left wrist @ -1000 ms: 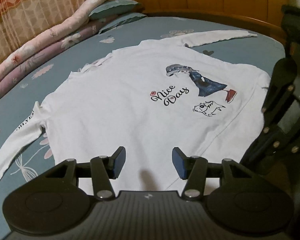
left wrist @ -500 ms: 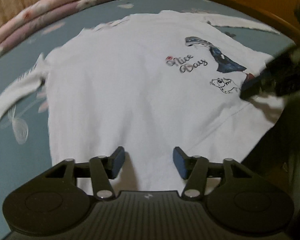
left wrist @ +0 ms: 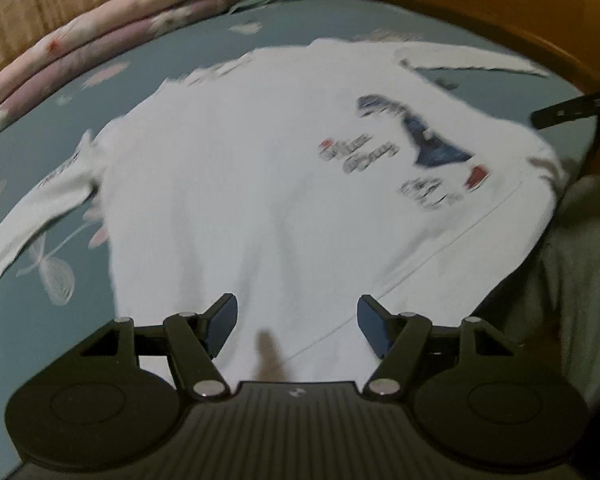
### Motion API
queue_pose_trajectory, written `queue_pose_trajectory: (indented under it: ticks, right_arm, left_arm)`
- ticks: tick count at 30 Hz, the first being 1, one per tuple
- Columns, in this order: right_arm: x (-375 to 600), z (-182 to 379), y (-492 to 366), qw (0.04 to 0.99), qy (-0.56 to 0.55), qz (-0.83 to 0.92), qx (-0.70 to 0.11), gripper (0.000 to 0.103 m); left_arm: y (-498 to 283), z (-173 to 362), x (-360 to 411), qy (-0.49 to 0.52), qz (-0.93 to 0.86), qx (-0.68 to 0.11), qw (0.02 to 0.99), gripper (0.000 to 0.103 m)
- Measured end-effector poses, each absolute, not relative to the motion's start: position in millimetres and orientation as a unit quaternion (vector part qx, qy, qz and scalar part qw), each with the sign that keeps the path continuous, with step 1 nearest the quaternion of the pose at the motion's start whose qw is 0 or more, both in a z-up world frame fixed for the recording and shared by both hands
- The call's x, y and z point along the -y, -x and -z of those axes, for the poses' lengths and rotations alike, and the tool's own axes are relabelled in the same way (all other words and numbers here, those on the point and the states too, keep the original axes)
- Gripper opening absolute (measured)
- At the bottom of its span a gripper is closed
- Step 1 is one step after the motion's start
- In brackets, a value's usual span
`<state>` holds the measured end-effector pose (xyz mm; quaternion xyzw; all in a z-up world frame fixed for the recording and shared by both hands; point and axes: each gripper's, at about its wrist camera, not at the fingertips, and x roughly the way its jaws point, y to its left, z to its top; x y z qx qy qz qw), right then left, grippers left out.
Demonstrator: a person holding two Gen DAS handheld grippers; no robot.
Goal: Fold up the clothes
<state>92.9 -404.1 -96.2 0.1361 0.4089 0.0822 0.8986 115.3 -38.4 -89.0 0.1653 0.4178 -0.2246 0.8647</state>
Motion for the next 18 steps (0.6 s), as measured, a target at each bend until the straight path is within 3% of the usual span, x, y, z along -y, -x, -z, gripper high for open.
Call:
queue_pose_trajectory:
  ticks: [5, 9, 12, 14, 15, 18]
  right_arm:
    - [441, 128, -99, 0.877, -0.2, -0.078, -0.431, 0.057]
    - [445, 141, -101, 0.859, -0.239, -0.125, -0.434, 0.063]
    - [434, 140, -104, 0.844, -0.255, -0.164, -0.443, 0.06]
    - [422, 133, -98, 0.847, -0.221, -0.176, -0.451, 0.032]
    - [415, 129, -94, 0.851, -0.196, -0.175, -0.454, 0.006]
    - [417, 114, -84, 0.856, -0.191, -0.158, -0.454, 0.004]
  left_arm:
    - [-117, 87, 51, -0.172, 0.235, -0.412, 0.863, 0.068]
    - [-117, 87, 52, -0.17, 0.234, -0.413, 0.864, 0.068]
    - [-115, 87, 50, -0.173, 0.231, -0.414, 0.863, 0.068]
    - [-114, 87, 48, -0.176, 0.23, -0.414, 0.863, 0.068]
    - [-113, 87, 47, -0.177, 0.228, -0.416, 0.863, 0.068]
    - [-113, 90, 43, -0.183, 0.223, -0.419, 0.861, 0.068]
